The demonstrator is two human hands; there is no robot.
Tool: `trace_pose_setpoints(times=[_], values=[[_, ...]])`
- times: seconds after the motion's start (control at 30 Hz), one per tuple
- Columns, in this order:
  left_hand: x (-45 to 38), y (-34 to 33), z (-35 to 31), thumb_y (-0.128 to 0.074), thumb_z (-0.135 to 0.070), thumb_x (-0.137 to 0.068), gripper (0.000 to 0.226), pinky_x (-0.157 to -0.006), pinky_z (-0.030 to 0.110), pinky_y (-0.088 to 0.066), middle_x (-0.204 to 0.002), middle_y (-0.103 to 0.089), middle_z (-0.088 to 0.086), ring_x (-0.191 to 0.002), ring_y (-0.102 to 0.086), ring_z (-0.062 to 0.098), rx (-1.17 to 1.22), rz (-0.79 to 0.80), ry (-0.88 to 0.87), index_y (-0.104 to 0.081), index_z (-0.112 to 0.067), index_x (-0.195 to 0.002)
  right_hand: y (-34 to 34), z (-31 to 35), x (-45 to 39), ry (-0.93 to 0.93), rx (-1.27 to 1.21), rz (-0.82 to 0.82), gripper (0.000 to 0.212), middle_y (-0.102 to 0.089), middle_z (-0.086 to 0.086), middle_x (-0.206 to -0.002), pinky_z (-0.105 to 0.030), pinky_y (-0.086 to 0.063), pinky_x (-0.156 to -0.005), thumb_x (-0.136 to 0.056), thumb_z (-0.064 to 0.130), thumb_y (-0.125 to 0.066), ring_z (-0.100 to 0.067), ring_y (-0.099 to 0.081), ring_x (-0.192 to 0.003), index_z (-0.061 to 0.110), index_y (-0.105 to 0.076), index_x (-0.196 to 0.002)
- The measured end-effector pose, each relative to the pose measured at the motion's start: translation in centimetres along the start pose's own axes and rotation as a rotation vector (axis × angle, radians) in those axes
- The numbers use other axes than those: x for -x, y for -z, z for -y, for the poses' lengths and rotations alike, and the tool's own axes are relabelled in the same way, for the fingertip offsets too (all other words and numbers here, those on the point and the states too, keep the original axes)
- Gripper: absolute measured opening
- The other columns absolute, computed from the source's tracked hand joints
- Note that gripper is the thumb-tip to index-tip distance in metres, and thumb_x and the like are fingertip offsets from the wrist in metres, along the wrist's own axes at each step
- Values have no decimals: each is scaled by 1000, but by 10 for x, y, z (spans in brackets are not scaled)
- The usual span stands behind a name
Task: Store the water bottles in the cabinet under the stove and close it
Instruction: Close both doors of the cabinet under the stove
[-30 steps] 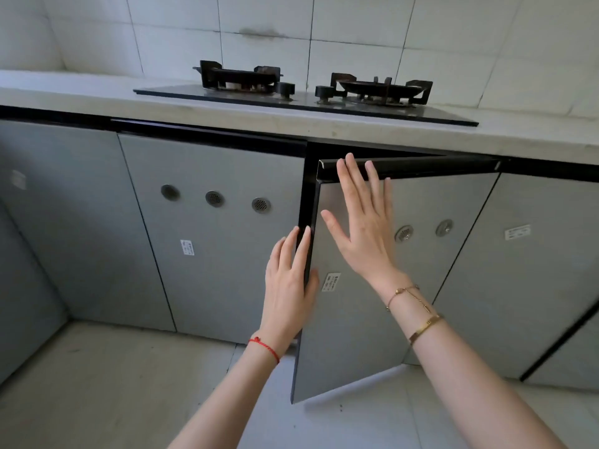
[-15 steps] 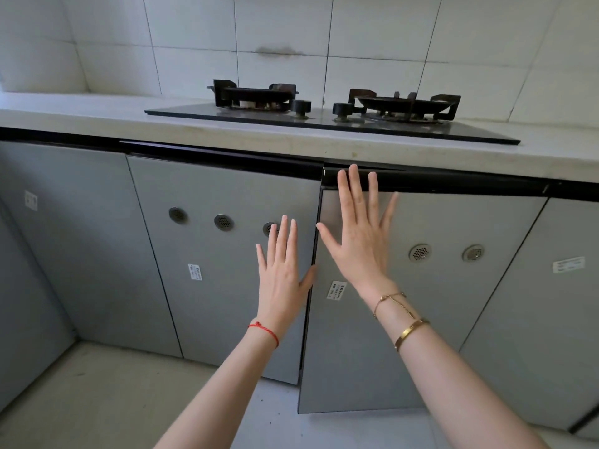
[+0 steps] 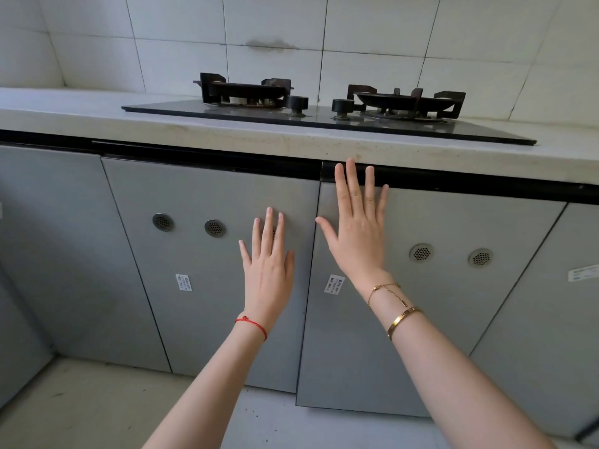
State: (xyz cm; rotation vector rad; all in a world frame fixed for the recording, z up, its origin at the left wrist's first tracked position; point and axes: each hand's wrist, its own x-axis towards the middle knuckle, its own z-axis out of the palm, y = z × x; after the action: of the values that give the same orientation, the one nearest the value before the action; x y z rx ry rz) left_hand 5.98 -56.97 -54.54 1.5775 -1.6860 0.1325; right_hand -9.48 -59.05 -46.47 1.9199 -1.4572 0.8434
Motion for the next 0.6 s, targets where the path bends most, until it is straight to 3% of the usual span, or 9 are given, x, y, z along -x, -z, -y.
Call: trace_pose_setpoints(times=[0.6], values=[[1, 30, 4, -36, -14, -99, 62, -119, 57, -15, -164, -2, -8, -152, -4, 21, -3, 65, -65, -11, -25, -155, 12, 4, 4, -23, -29, 5, 82, 1, -2, -164, -53, -3, -122, -95, 47, -49, -28, 6, -151, 17, -1, -155]])
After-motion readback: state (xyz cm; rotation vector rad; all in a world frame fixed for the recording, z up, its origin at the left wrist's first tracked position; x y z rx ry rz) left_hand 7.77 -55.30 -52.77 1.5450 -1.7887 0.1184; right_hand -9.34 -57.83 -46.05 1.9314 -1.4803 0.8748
